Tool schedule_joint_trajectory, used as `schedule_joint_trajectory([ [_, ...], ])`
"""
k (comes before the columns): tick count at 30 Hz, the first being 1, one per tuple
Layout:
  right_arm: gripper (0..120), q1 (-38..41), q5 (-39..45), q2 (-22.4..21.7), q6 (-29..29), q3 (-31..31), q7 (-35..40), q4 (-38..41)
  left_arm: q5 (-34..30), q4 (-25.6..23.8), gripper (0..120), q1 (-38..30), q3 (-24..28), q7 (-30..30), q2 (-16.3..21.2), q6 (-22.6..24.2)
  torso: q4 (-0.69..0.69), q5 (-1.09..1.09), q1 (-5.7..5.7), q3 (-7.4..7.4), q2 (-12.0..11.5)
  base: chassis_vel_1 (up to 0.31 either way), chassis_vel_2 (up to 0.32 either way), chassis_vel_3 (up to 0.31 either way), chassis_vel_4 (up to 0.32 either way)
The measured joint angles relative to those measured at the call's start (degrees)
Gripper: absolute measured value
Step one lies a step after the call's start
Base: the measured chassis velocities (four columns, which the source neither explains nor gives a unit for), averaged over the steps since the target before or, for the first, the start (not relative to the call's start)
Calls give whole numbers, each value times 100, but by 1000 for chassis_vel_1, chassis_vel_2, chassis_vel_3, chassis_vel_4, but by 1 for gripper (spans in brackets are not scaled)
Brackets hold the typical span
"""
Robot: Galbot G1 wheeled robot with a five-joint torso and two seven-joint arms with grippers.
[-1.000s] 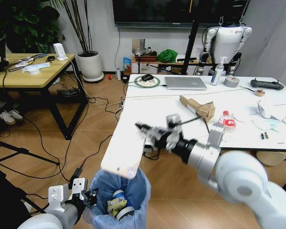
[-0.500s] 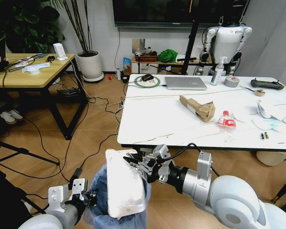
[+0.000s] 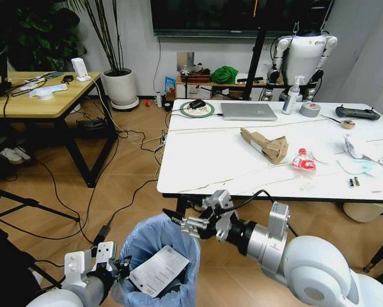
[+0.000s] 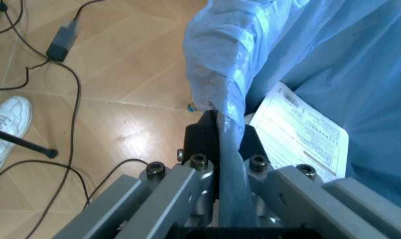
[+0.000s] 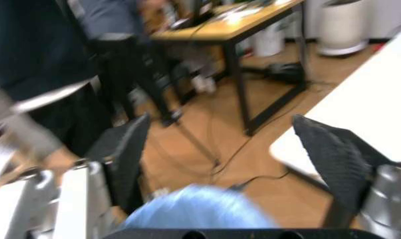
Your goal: Pick up the trash bin and place the trash from the table into it.
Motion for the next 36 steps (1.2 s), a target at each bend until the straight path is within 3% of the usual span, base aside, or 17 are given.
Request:
schedule_joint_trajectory([
  [3,94,474,494,132,3,275,738,-293,59,0,0,68,0,4,-39,2,2,0,0,0,-1,0,0,0,0],
  [9,100,956,233,179,-194,701,1581,-1235,116,0,0,110,13,24,-86,3,2,1,1,1,-1,0,0,0,0],
  [11,100,1013,182,185,-250,777,1660,-1426,120,0,0,110,19,28,-89,3,1,1,1,1,-1,0,0,0,0],
  [17,100,2122,116,217,-403,774,1659,-3145,220,0,0,117,77,99,-153,4,0,2,1,1,-2,0,0,0,0],
  [19,100,2122,116,217,-403,774,1659,-3145,221,0,0,115,78,100,-153,4,0,2,1,1,-2,0,0,0,0],
  [23,100,2950,244,312,-611,425,1417,-4092,184,0,0,-36,132,132,-59,3,1,1,2,1,-2,0,0,0,0],
  [33,100,3657,-107,461,-987,-88,163,-5491,149,0,0,-86,141,137,-135,4,1,1,1,1,-2,0,0,0,0],
  [36,100,3860,-545,616,-1085,-208,-370,-5910,152,0,0,-33,142,138,-210,4,1,0,1,1,-2,0,0,0,0],
])
